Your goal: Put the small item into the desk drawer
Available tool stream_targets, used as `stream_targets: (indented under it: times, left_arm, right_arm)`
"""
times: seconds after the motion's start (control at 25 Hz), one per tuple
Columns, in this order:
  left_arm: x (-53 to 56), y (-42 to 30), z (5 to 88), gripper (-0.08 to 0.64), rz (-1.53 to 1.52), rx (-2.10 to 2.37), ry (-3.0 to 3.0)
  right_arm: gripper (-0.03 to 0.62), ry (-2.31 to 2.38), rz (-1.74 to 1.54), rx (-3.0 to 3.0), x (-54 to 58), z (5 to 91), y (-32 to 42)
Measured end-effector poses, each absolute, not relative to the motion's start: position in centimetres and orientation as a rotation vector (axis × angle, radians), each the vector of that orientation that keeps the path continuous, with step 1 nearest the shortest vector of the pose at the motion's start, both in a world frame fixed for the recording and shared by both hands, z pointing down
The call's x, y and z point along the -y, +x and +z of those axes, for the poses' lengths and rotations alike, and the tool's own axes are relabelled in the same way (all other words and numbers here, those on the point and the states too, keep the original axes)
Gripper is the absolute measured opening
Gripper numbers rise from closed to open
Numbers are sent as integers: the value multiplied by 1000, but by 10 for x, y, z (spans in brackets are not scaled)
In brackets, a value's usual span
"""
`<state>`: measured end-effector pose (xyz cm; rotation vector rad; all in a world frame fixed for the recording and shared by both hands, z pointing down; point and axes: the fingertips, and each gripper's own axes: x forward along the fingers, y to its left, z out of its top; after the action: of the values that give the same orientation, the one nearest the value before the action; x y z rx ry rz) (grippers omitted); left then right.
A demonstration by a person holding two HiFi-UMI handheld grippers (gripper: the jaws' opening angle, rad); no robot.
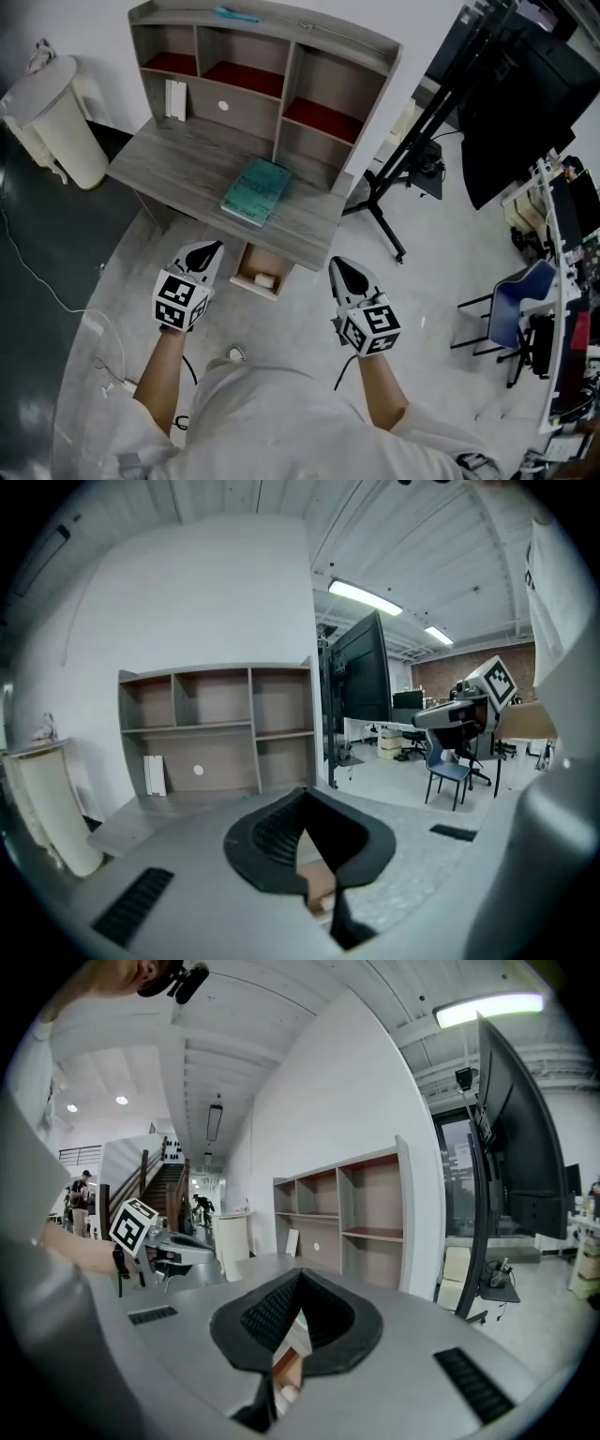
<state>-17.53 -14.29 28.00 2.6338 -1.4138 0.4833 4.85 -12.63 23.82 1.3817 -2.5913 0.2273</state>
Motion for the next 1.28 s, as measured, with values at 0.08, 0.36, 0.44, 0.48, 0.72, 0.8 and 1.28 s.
stream_targets:
  times: [0.08, 0.36, 0.44, 0.48, 0.72, 0.8, 1.28]
  left_arm:
    - [137, -186, 263, 6, 425, 1449, 2646]
    - [118, -234, 205, 6, 214, 1610, 2649]
    - [111, -244, 192, 6, 153, 1647, 2657]
    - [106, -247, 185, 6, 118, 1667, 2660]
    - [79, -268, 158, 6, -36, 1763, 2663]
    - [72, -281, 155, 6, -78, 1806, 2629]
    - [62, -303, 179, 8, -139, 1772, 2544]
  right_arm:
    - [-3, 1403, 230, 2587, 128, 235, 49]
    - [-3, 1484, 230, 2588, 131, 217, 52]
    - [-3, 1495, 229, 2591, 131, 212, 52]
    - [-3, 1497, 223, 2594, 130, 210, 51]
    - [-3, 1561, 162, 2630, 125, 186, 54]
    - [-3, 1592, 164, 2627, 124, 181, 56]
    - [-3, 1638, 195, 2575, 113, 185, 44]
